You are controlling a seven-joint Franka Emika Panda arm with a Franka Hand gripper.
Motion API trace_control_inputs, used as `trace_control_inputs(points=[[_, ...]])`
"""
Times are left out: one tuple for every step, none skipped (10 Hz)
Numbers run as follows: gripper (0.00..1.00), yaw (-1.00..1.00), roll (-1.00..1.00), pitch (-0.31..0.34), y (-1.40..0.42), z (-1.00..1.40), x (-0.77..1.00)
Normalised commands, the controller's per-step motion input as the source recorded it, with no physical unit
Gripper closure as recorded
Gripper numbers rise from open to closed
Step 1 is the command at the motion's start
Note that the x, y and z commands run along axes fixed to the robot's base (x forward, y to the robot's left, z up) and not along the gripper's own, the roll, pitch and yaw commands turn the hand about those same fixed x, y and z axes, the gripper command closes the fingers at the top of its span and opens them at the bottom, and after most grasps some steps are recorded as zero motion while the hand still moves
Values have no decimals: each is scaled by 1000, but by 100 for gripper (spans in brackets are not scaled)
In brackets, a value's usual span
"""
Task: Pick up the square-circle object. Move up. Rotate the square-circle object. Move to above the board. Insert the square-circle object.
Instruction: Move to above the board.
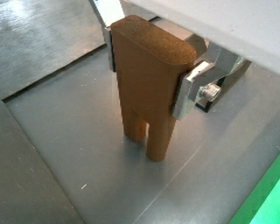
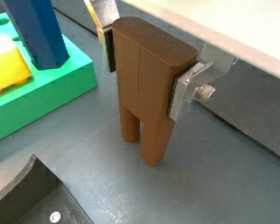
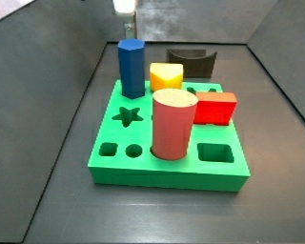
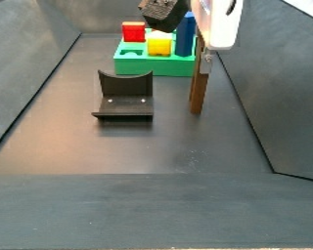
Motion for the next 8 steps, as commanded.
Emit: trace_control_inputs(points=[[100, 73, -223, 357, -96, 1000, 204], [100, 75, -223, 367, -94, 1000, 199], [100, 63, -205, 327, -86, 1000, 193], [100, 44, -174, 253, -80, 1000, 183], [100, 29, -144, 181, -79, 1000, 171], [100, 22, -119, 119, -77, 1000, 160], [100, 21, -108, 101, -74, 1000, 153], [100, 21, -94, 94, -70, 1000, 146]])
